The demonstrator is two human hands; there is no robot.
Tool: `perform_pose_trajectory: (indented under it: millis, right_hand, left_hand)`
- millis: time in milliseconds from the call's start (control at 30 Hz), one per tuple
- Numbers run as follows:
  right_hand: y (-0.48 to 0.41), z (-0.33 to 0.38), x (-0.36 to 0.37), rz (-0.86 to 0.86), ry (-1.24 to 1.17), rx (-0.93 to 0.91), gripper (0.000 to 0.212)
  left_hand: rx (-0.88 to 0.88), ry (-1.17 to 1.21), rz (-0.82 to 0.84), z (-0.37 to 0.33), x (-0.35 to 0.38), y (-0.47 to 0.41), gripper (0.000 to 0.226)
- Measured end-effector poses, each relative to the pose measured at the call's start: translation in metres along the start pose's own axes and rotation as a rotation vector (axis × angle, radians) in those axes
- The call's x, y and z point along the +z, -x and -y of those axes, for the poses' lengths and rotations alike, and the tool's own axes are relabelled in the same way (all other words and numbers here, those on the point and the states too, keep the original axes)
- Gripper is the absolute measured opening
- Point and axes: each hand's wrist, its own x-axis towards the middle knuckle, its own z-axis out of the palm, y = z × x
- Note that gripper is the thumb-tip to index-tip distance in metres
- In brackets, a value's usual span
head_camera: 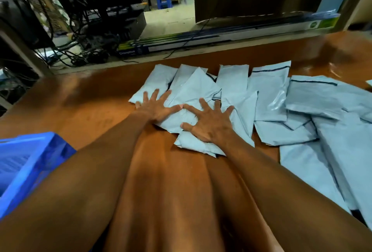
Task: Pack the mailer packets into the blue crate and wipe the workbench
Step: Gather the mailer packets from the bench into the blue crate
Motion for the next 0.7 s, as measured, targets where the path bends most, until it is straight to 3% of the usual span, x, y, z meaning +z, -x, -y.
perform_pose_trajectory:
  millis: [133,267,500,600,700]
  right_hand:
    - [0.019,0.003,-0.007,0.05,0.025,-0.028,0.071]
    - [0.071,-0.005,-0.008,0.052,-0.029,-0.092,0.065]
    - [0.196,-0.036,-0.027,0.155,0.005,-0.132,0.066]
    - [0.254,-0.038,-0.045,0.227,-0.106,-0.082,0.072]
    - [0.282,-0.03,-0.049,0.006,-0.349,-0.028,0.056]
  left_hand:
    - [0.006,-0.05,0.02,-0.005,-0.003,0.024,0.095]
    - [0.02,0.05,0.045,-0.009,0.005,0.077,0.095]
    - [0.048,0.269,-0.062,-0.036,0.041,0.228,0.07]
    - [0.053,0.263,-0.05,-0.05,0.057,0.295,0.07]
    - [0.051,0.22,-0.175,-0.046,0.072,0.341,0.07]
